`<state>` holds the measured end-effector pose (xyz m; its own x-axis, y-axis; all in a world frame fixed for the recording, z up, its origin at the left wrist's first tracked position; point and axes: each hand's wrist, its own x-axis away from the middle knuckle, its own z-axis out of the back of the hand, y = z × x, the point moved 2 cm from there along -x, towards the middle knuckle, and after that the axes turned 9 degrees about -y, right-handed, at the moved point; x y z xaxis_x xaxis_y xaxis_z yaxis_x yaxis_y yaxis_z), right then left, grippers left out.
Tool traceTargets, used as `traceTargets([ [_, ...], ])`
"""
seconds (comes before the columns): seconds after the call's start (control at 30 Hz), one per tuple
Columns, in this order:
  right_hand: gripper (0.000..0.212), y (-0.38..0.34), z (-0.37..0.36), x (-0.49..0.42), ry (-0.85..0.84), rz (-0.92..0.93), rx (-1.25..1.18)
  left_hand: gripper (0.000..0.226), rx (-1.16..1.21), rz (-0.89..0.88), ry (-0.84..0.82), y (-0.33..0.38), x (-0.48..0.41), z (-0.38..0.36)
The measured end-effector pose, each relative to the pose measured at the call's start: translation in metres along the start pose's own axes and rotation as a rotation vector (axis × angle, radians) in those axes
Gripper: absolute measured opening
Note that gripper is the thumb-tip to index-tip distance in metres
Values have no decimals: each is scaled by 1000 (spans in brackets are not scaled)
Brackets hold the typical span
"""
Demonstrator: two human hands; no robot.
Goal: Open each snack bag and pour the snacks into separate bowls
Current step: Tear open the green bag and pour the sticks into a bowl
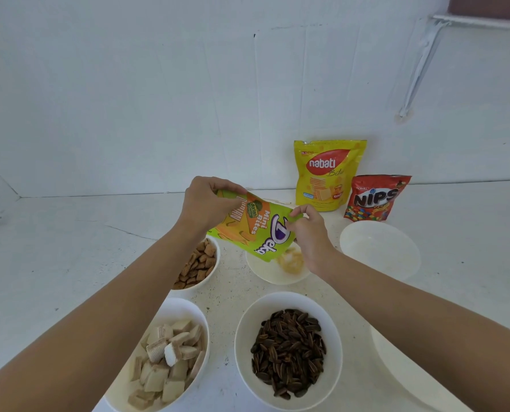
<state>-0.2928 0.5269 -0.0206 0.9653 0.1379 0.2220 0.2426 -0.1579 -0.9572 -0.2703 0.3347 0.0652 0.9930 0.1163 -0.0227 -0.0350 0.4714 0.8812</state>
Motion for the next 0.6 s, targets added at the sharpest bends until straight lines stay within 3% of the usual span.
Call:
traceTargets([
  [0.33, 28, -1, -2, -6, -36, 25, 69, 31, 0, -41, 14, 3, 0, 8],
  [0.6, 29, 0, -1, -11, 35, -3, 15, 23, -25, -167, -23, 12, -6, 13],
])
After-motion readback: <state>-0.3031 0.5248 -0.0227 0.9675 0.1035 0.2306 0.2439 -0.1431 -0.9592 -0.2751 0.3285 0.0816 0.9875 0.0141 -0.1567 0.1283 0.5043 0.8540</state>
